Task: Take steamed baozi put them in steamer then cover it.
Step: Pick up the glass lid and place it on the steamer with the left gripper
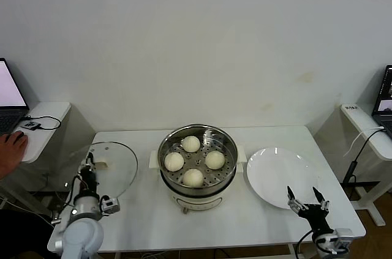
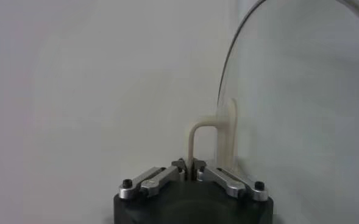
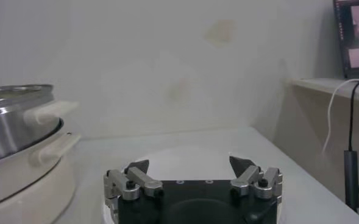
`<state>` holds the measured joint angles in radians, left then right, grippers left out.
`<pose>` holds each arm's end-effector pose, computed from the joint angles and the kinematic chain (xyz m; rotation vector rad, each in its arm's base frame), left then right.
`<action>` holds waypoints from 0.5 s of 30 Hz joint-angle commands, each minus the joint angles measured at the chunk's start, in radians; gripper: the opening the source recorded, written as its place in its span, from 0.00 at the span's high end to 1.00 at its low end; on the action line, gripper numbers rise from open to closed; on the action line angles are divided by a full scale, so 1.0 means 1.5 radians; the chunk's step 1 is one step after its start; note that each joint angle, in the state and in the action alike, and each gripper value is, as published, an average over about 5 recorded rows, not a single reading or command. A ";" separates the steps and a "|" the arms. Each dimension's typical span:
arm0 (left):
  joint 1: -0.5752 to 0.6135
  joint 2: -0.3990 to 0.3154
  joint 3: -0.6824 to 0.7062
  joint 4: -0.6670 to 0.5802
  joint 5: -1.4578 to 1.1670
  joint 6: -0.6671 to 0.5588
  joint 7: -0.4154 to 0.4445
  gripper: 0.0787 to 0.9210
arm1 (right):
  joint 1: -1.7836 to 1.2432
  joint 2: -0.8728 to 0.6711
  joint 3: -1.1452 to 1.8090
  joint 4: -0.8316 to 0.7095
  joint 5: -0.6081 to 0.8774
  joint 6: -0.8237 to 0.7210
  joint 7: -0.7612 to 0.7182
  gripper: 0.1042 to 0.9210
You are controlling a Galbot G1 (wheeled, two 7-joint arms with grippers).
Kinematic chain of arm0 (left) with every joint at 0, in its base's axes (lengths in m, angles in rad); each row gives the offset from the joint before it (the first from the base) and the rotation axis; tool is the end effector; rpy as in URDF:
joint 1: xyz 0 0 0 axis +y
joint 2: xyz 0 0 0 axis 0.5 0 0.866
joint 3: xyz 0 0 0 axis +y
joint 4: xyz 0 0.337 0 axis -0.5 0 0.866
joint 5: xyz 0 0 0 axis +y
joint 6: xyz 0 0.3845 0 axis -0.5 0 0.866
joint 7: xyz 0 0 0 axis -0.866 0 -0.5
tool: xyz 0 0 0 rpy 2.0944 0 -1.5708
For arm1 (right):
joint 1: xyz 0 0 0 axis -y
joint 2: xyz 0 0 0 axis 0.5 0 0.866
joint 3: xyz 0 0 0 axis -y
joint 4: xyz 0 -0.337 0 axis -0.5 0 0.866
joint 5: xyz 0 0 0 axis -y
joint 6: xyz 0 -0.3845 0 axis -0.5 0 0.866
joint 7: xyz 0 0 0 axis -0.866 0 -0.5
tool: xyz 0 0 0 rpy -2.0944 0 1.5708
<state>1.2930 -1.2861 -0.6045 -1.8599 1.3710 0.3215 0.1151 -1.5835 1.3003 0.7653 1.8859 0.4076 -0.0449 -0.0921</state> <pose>0.3052 0.0925 -0.2929 0.2840 -1.9575 -2.0965 0.2098 -0.1425 -0.3417 -0.0730 -2.9376 -0.1087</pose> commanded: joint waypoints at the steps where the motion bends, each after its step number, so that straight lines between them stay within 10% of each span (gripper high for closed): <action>1: -0.006 0.009 -0.004 -0.107 0.006 0.032 0.072 0.93 | 0.006 0.001 0.002 -0.008 0.003 -0.004 0.001 0.12; 15: -0.082 -0.023 0.263 -0.147 -0.004 0.130 0.076 0.93 | 0.013 0.010 0.016 -0.013 -0.009 -0.015 0.000 0.12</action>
<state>1.2337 -1.3006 -0.5017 -2.0186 1.3474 0.3745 0.2317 -1.5670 1.3120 0.7828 1.8709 0.3975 -0.0629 -0.0908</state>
